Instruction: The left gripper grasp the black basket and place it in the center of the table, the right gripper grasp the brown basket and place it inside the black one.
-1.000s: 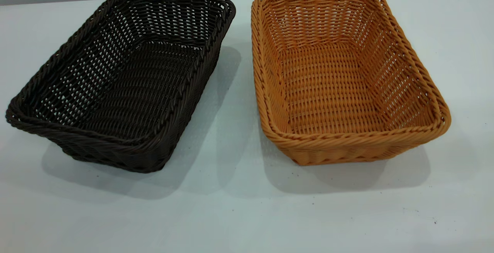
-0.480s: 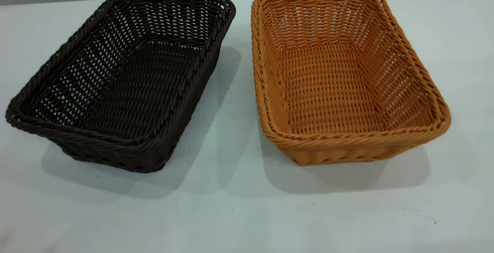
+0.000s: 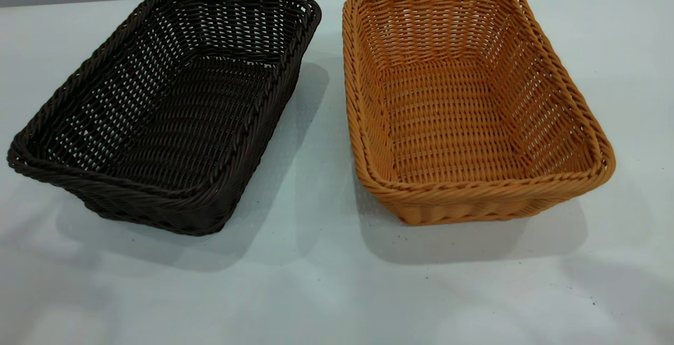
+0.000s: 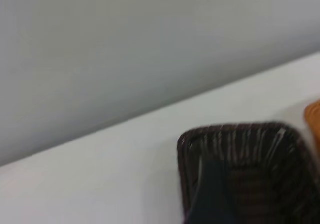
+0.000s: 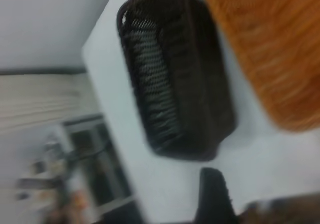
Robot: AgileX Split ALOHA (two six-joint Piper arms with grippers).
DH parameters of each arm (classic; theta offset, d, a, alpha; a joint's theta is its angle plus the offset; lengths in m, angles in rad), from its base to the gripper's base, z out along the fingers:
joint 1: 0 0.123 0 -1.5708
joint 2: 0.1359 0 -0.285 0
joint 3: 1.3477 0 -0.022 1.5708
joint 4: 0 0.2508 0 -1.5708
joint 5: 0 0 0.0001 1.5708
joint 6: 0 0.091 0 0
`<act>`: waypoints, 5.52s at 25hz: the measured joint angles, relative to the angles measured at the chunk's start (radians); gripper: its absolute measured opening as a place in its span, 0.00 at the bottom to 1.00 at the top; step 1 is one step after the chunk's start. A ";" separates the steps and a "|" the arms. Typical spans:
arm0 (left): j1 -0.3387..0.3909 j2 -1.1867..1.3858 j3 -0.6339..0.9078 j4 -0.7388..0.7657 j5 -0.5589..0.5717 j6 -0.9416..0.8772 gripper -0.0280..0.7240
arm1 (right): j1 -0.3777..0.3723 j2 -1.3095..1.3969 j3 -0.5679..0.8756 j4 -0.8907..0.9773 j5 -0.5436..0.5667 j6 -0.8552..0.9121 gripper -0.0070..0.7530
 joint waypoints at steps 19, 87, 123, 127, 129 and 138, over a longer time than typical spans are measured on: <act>0.000 0.094 0.005 0.027 -0.099 0.038 0.63 | 0.453 0.642 -0.002 0.589 -0.239 0.108 0.59; 0.000 0.143 0.005 0.022 -0.088 0.036 0.63 | 0.558 0.971 -0.013 0.755 -0.743 0.031 0.59; -0.052 0.263 0.005 -0.065 -0.072 0.017 0.63 | 0.232 0.620 -0.011 0.607 -0.665 -0.368 0.15; -0.135 0.350 0.005 -0.064 -0.072 0.003 0.63 | 0.104 0.544 -0.013 0.517 -0.526 -0.498 0.15; -0.182 0.392 0.005 -0.063 -0.075 -0.024 0.63 | 0.045 0.522 -0.013 0.478 -0.430 -0.566 0.15; -0.327 0.534 0.005 -0.059 -0.084 -0.140 0.63 | -0.041 0.505 -0.027 0.450 -0.194 -0.791 0.15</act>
